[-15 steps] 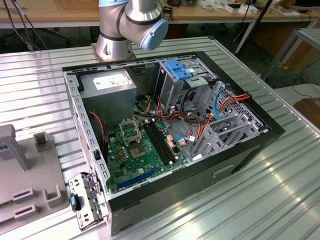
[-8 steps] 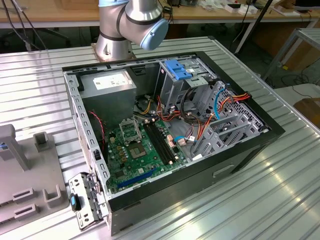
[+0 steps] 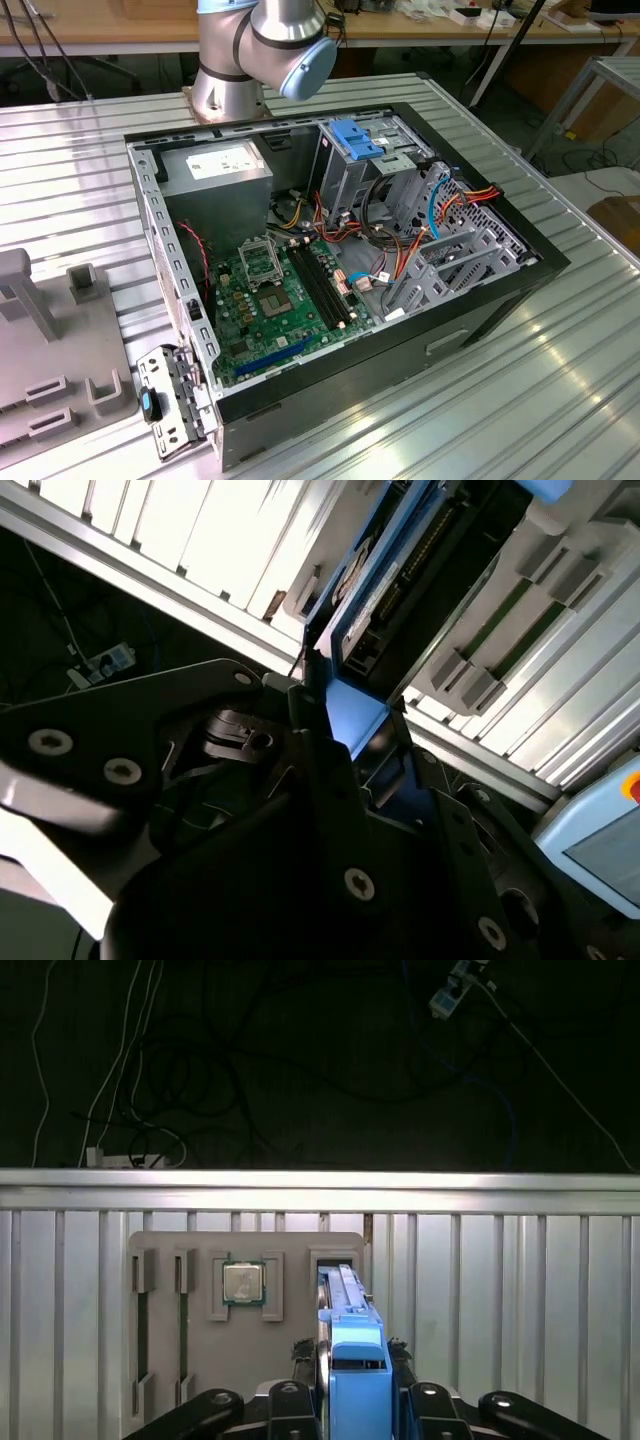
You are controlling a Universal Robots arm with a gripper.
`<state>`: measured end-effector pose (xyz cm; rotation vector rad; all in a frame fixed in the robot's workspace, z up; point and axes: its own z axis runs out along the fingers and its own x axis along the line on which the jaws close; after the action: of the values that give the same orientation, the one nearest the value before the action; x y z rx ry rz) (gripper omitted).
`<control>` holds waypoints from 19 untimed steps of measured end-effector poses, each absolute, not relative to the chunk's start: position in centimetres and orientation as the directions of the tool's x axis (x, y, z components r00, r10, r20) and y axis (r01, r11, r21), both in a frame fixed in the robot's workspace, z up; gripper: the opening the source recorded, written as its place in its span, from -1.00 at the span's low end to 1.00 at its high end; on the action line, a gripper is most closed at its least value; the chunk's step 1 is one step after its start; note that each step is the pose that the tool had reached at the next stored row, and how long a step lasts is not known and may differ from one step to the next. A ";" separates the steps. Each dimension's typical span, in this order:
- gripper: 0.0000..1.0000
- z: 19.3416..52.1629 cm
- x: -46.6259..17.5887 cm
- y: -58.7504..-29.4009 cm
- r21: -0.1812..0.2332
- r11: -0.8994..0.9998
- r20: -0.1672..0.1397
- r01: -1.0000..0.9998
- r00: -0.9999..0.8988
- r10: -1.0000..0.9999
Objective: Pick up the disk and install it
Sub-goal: 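Pick up the disk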
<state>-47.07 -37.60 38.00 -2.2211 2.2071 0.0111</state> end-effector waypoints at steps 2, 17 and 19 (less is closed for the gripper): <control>-0.26 38.5 -47.1 -37.6 -0.002 -0.006 -0.012 -1.000 0.006 -1.000; -0.26 42.9 -47.1 -37.6 -0.002 -0.006 -0.009 -1.000 0.006 -1.000; -0.26 43.6 -47.1 -37.6 -0.002 -0.006 -0.009 -1.000 0.006 -1.000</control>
<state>-47.06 -37.60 43.60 -2.2229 2.2088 0.0074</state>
